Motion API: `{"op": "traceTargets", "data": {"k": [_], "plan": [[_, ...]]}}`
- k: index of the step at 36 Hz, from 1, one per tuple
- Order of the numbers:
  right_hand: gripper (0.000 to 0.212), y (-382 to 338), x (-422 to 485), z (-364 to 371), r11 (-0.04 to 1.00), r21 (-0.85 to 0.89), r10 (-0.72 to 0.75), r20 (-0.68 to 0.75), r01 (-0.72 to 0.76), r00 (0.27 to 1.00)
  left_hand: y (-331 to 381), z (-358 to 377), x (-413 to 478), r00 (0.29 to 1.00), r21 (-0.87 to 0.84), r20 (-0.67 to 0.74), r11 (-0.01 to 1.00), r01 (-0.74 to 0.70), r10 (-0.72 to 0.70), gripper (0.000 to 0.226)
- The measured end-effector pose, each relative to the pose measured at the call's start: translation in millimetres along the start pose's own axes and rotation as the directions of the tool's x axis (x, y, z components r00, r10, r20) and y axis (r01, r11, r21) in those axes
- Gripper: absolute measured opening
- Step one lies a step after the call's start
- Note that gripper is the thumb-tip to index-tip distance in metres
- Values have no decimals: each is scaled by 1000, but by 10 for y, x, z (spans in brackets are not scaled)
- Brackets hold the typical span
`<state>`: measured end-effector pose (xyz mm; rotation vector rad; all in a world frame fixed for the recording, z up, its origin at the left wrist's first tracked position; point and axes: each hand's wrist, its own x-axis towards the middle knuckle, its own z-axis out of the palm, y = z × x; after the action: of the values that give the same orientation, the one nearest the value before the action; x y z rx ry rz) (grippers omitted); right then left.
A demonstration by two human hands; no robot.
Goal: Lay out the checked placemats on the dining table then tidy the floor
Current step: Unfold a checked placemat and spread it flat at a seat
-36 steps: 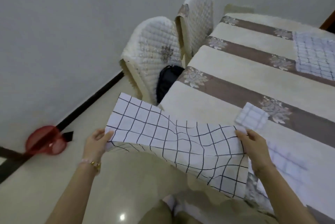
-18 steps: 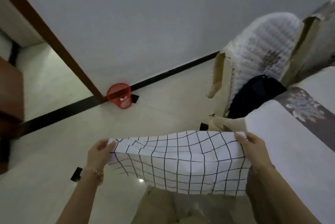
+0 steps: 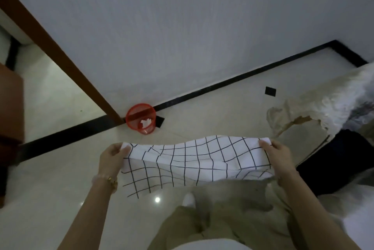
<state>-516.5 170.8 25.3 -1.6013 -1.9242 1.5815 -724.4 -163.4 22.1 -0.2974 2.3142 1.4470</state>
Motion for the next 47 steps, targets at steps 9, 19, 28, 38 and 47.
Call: {"op": "traceTargets", "data": {"k": [9, 19, 28, 38, 47], "plan": [[29, -798, 947, 160, 999, 30, -37, -101, 40, 994, 784, 366, 1009, 998, -37, 18, 998, -59, 59, 16], [27, -1347, 2184, 179, 979, 199, 75, -142, -46, 987, 1805, 1393, 2127, 989, -34, 120, 996, -77, 80, 5], [21, -1908, 3079, -379, 959, 283, 104, -291, -18, 951, 3046, 2555, 2866, 930, -31, 259, 964, -263, 262, 11], [16, -1917, 3882, -1035, 900, 431, 297, -492, -68, 818, 4100, 4445, 3449, 788, 10, 542, 935, -355, 293, 12], [24, -2143, 4468, -1710, 836, 548, 454, -647, -42, 613, 5172, 6484, 3577, 556, -8, 772, 880, -475, 307, 11]]}}
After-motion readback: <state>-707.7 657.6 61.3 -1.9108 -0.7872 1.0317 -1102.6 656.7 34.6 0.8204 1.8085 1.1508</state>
